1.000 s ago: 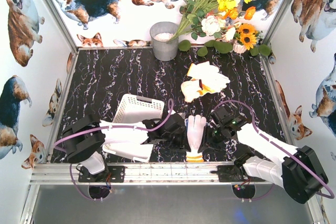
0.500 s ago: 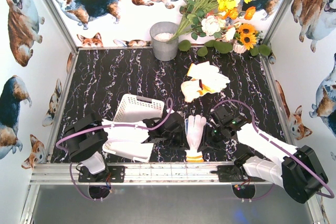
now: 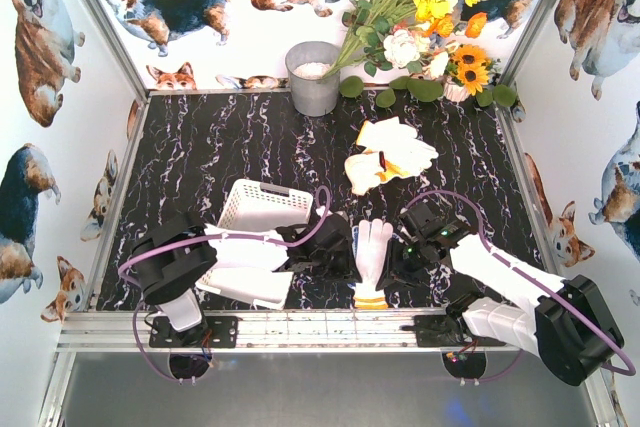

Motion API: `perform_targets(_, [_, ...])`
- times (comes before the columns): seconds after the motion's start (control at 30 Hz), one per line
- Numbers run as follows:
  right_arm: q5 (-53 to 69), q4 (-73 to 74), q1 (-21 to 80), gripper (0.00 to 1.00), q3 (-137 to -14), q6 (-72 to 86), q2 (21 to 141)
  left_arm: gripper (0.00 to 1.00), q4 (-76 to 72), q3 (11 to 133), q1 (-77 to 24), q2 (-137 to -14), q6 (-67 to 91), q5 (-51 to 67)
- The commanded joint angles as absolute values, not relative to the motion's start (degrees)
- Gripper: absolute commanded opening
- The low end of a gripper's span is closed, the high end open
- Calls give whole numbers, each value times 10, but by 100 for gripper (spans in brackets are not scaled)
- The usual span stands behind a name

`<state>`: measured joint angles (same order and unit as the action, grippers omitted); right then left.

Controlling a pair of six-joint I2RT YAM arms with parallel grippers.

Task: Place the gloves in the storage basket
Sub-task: Pair the glove with the glove.

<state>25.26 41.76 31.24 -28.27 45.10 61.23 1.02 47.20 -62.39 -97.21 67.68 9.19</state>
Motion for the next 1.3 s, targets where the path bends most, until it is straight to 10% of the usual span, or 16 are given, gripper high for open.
perform_targets(0.0, [255, 397, 316, 28, -281, 451, 607, 23, 4, 473, -621, -977, 679, 91])
perform_targets(0.4, [244, 408, 316, 5, -284, 453, 591, 0, 9, 477, -622, -975, 679, 76])
perform_targets(1.27, [227, 455, 316, 0, -278, 448, 554, 0, 73, 482, -637, -932, 650, 107])
